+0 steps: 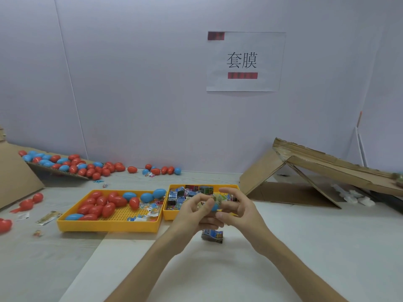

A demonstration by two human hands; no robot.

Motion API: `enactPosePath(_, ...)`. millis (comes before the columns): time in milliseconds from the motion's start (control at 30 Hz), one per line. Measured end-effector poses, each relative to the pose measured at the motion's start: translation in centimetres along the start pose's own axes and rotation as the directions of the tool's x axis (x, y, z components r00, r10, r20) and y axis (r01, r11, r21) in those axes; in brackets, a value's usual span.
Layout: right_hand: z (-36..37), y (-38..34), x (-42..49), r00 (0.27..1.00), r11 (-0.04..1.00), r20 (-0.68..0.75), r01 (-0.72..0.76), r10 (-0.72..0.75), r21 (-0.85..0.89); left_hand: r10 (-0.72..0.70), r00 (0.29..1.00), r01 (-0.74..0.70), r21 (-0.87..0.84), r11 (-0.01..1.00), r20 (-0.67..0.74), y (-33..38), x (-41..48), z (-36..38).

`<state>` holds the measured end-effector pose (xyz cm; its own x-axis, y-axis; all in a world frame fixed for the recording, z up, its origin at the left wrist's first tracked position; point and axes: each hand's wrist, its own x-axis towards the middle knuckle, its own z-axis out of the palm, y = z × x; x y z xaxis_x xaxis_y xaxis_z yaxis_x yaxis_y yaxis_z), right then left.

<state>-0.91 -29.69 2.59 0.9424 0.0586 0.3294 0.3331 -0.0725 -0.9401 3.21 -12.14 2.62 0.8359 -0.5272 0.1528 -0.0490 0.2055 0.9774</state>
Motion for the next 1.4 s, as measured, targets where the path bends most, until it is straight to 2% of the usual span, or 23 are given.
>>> enactPosePath(200,1.3,-0.1,-0.4,0.966,0.973,-0.189,0.143,-0.177,-0.180,-0.070,0.995,0.073,-0.052,0.996,0.065,-0.3,0.0,0.7)
enactPosePath(333,1.6,0.0,-0.7,0.932,0.887,-0.169,0.232,-0.320,-0.398,-0.065,0.995,0.069,-0.049,0.996,0.076,-0.1,-0.1,0.5)
enactPosePath(533,1.2,0.0,-0.6,0.859,0.771,-0.159,0.336,-0.486,-0.542,-0.076,0.995,0.077,-0.021,0.997,0.063,0.2,-0.2,0.3)
enactPosePath(667,1.0,0.2,-0.5,0.843,0.722,-0.086,0.398,-0.532,-0.566,-0.081,0.988,0.091,-0.070,0.993,0.131,0.3,-0.3,0.5)
enactPosePath(933,1.0,0.2,-0.5,0.809,0.661,-0.074,0.419,-0.583,-0.622,-0.099,0.976,0.122,-0.111,0.986,0.193,0.6,-0.4,0.2)
enactPosePath(1200,0.9,0.5,-0.4,0.783,0.653,-0.084,0.448,-0.616,-0.611,-0.092,0.967,0.130,-0.148,0.980,0.239,0.5,-0.5,0.1)
enactPosePath(1400,0.9,0.3,-0.5,0.778,0.686,-0.160,0.413,-0.607,-0.599,-0.078,0.957,0.135,-0.194,0.972,0.279,0.6,-0.6,0.1)
